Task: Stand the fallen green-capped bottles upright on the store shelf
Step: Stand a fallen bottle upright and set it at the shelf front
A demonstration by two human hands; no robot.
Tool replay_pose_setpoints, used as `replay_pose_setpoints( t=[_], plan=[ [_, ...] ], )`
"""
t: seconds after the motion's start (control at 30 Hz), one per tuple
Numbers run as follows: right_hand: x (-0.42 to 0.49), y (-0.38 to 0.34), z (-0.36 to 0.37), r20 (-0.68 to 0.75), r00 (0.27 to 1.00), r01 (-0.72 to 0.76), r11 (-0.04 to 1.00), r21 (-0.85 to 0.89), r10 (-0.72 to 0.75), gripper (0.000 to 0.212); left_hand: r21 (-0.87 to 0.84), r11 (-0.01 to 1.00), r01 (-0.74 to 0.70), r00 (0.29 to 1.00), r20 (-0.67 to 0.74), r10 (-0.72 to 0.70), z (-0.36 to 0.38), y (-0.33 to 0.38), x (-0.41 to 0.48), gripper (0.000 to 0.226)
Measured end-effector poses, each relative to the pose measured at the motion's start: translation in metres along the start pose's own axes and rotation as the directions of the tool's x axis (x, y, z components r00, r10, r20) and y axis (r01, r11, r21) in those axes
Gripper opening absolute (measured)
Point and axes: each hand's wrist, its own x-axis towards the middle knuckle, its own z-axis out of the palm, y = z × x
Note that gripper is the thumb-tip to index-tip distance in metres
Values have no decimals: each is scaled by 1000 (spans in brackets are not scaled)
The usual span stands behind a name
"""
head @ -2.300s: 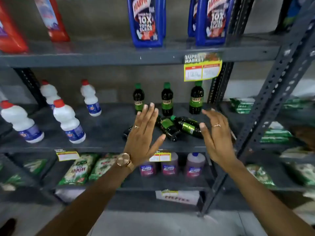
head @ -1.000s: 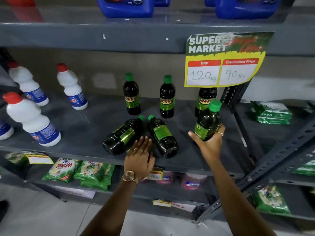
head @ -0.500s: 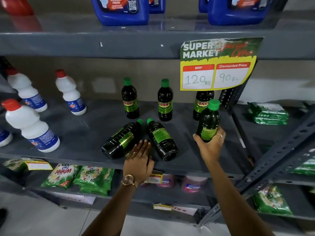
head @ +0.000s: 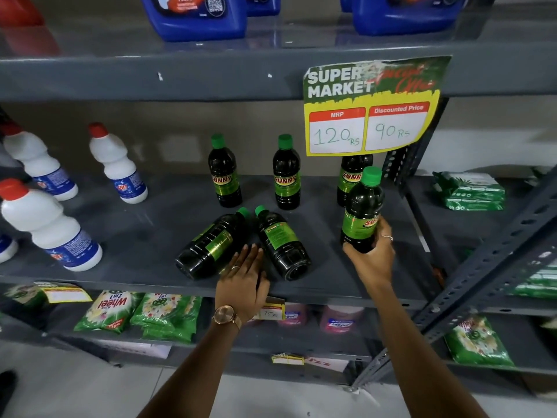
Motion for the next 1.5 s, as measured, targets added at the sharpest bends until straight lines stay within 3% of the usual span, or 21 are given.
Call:
replay_pose_setpoints(
  t=[0.17,0.27,0.5,0.7,0.87,1.03,1.17,1.3,1.5],
  plan=[
    [2,-8,6,-104,995,0,999,-38,-3,83,8,1000,-4,1000,-1,4,0,1,1,55],
    [3,-10,7,-81,997,12,996,-89,-19,88,16,1000,-1,1000,3,1,-1,1,1,55],
    [0,-1,-4,-62,998,-22,991,-129,14,64,17,1000,3,1000,5,-3,-2,2,0,56],
    [-53,-2,-26,-82,995,42,976,-212,-60,62,17,1000,5,1000,13,-6,-1,2,0,56],
    [-85,9,-35,-71,997,-24,984,-175,11,78,20,1000,12,1000,17,-13,-2,4,0,55],
    [-90,16,-46,100,995,13,975,-222,10,102,28,1000,6,1000,26,-6,-4,4,0,56],
    [-82,19,-61,150,989,34,968,-247,4,88,28,1000,9,999,35,-10,-5,5,0,57],
    [-82,17,-58,112,993,-7,971,-240,35,74,33,999,-1,999,34,0,-7,5,0,57],
    [-84,12,-55,31,998,-51,962,-269,61,77,7,1000,3,999,45,-3,-11,5,0,56]
  ],
)
